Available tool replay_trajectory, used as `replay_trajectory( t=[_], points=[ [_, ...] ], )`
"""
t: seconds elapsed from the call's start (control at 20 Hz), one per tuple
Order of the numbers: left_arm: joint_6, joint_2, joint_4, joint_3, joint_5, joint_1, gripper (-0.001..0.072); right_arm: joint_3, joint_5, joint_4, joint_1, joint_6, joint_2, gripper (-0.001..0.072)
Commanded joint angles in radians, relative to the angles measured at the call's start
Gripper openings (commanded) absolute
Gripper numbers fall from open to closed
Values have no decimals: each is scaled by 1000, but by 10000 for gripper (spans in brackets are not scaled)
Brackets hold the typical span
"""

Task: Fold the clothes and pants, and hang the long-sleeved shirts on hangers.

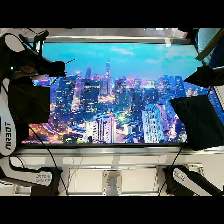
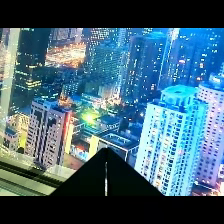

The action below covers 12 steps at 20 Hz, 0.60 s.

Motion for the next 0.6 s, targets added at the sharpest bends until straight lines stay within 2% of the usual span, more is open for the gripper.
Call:
replay_trajectory(
  t=[0.0, 0.55],
  points=[
    [0, 0, 0, 0, 0, 0, 14, 1, 10, -8, 2, 2, 0, 4],
    [0, -2, 0, 0, 0, -1, 14, 1, 47, -10, 2, 1, 0, 4]
  ],
)
